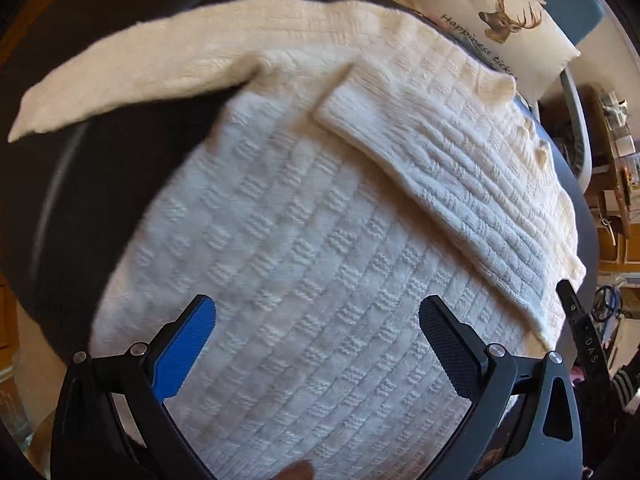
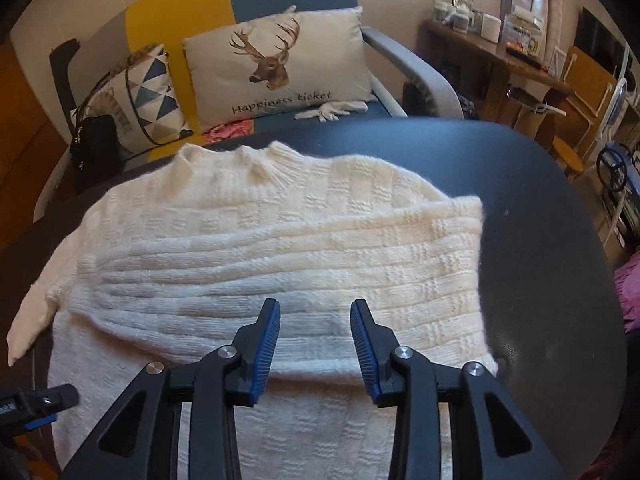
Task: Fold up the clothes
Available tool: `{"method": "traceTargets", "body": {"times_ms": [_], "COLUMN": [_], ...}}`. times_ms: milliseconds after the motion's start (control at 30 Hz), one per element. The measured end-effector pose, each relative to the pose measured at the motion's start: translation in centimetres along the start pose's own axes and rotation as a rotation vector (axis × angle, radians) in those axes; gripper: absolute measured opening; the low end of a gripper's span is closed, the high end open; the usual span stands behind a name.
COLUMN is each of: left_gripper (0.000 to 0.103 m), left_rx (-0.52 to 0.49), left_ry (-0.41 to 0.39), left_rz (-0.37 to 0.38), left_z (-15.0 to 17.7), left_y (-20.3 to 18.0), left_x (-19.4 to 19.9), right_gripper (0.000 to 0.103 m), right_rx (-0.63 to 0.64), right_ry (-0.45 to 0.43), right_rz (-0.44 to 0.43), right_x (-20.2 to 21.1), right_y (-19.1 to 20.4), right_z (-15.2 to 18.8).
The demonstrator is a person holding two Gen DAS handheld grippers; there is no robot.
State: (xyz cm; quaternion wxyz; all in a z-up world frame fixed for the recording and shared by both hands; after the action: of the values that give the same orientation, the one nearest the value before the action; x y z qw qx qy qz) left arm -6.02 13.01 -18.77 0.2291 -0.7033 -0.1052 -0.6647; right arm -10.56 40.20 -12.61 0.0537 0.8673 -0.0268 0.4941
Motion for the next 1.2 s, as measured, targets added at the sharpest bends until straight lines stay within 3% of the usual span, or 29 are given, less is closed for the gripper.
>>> {"method": "traceTargets", "body": {"times_ms": [100, 200, 333, 500, 633, 700, 733, 833, 900, 1000, 1100, 1167, 1200], "left_gripper": [0.103, 0.103, 0.103, 0.103, 0.103, 0.103, 0.103, 0.103, 0.103, 0.103, 0.103, 0.103, 0.103], "left_rx": [0.094, 0.111, 0.138, 0.018, -0.086, -0.136, -0.168, -0.299, -0.371, -0.483, -0.587, -0.658, -0.675], "left_ry": [0.163, 0.182, 0.171, 0.294, 0.300, 0.290, 0.267, 0.069, -0.110, -0.448, -0.894, -1.200, -1.233], "left_rz": [0.128, 0.184, 0.233, 0.241, 0.277, 0.307, 0.337, 0.377, 0.383, 0.355, 0.290, 0.192, 0.152], "left_z": [0.8, 1.0, 1.4, 1.0, 1.5, 1.8, 2.0, 2.8, 3.2, 3.6, 5.1, 6.8, 6.3], "left_y": [1.3, 1.9, 2.6, 1.9, 1.3, 1.2, 1.1, 1.2, 2.0, 3.1, 4.8, 6.0, 6.4], "left_x": [-2.6, -2.8, -2.5, -3.2, -2.3, -1.6, -0.8, 3.8, 7.5, 13.4, 19.1, 21.2, 21.2], "right_gripper": [0.066, 0.087, 0.089, 0.089, 0.089, 0.090, 0.099, 0.103, 0.103, 0.103, 0.103, 0.103, 0.103], "right_rx": [0.031, 0.051, 0.054, 0.121, 0.162, 0.153, 0.144, 0.117, 0.106, 0.089, 0.073, 0.078, 0.079], "right_ry": [-0.065, -0.137, -0.190, -0.322, -0.531, -0.687, -0.764, -0.950, -0.956, -0.770, -0.678, -0.550, -0.493], "right_rz": [-0.006, 0.018, 0.027, 0.047, 0.049, 0.061, 0.040, -0.060, -0.173, -0.179, -0.146, -0.064, -0.030], "right_x": [1.5, 3.1, 5.3, 10.4, 18.4, 23.4, 25.1, 28.4, 27.5, 23.6, 20.0, 16.6, 14.9], "right_y": [1.9, 3.2, 3.7, 6.6, 8.5, 8.6, 8.4, 7.3, 6.4, 5.7, 4.4, 3.7, 3.4], "right_z": [0.0, 0.1, 0.7, 0.6, 0.2, 1.0, 1.7, 4.5, 6.0, 6.2, 7.6, 7.9, 8.0]}}
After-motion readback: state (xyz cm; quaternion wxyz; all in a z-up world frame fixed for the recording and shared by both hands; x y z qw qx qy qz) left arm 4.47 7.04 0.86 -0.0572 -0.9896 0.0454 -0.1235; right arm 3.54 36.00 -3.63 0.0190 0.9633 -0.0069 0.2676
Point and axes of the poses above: each gripper's, at about its wrist camera, not at the fingertips, and x roughly against the way its jaws point, y to its left, z to its underside, the point moved 2 cm from there along -x, roughly the way its jaws point, and after that the axes turned 2 degrees about x, right-handed, at the moved point
